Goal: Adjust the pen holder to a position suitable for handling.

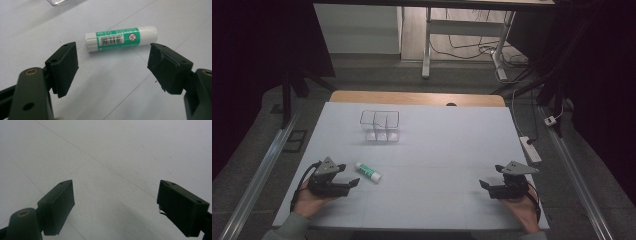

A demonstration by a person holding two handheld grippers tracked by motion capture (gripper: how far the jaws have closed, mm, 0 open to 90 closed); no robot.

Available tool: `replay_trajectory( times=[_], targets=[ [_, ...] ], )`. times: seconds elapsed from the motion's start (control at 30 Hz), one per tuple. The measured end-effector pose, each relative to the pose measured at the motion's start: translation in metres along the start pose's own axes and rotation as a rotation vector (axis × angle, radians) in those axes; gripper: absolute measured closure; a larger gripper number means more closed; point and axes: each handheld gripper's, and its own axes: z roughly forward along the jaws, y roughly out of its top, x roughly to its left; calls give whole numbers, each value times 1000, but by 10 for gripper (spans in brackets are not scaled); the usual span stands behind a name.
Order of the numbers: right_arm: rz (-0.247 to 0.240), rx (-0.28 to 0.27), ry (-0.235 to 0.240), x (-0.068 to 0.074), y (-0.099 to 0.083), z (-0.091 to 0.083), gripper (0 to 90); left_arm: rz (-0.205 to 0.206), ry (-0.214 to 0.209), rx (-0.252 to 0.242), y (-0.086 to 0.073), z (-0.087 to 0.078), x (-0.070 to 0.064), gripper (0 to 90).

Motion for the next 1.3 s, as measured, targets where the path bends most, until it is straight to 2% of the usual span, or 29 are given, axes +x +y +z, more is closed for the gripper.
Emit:
replay_trajectory(
  times=[0.17, 0.73, 0.93, 1.03, 1.3],
  targets=[
    [19, -4, 7, -3, -1, 1, 142, 3, -1, 1, 0, 0, -1, 241],
    [7, 31, 0, -2, -1, 5, 156, 6, -3, -2, 2, -5, -2, 241],
    [8, 33, -2, -3, -1, 4, 155, 12, -4, -4, 7, -8, -4, 241],
    [10, 30, 2, -3, -1, 5, 156, 3, -15, -12, 11, -11, -3, 243],
    [13, 13, 7, -4, -1, 5, 157, 8, -9, -5, 26, -15, 0, 244]
  ],
)
